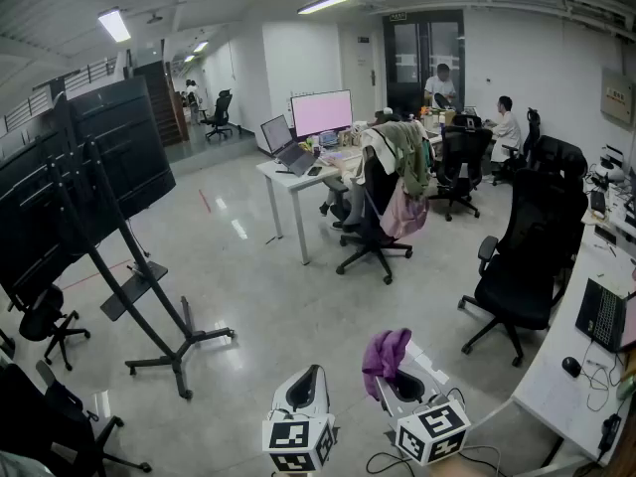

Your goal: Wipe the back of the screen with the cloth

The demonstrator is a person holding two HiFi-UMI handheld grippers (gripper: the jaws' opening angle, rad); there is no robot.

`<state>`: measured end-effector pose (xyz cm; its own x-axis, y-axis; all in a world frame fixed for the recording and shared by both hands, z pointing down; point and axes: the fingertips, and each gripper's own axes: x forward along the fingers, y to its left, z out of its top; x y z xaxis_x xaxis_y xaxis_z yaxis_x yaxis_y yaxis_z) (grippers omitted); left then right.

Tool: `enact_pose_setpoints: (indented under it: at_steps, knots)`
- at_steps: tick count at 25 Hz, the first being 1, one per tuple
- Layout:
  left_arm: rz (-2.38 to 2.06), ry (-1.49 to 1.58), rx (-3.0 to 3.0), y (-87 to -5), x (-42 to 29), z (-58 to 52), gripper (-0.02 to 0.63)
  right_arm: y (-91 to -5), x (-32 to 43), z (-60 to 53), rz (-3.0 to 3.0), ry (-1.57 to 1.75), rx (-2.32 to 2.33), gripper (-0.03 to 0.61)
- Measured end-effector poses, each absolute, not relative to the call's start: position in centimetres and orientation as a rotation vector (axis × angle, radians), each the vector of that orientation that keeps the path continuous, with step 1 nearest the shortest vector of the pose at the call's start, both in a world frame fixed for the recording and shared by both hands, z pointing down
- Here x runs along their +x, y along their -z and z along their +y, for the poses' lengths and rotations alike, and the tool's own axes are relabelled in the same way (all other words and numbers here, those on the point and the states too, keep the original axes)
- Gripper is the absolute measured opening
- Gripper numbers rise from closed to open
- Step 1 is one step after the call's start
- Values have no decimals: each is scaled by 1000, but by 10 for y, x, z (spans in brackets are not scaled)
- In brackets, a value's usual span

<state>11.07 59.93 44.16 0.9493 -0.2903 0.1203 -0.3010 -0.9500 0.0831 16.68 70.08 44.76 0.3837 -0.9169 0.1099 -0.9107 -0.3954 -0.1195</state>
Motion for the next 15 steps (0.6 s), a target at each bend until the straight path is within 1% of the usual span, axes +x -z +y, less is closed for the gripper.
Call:
enact_pose_setpoints:
  at_steps: [6, 15]
  knots:
    - [-587, -148, 2948, -454, 51, 558, 8, -460, 117, 653, 1854, 271, -2501, 58]
    - [-1037, -151, 2786, -474, -83, 463, 8, -482, 17, 541, 2217, 333, -2212, 58]
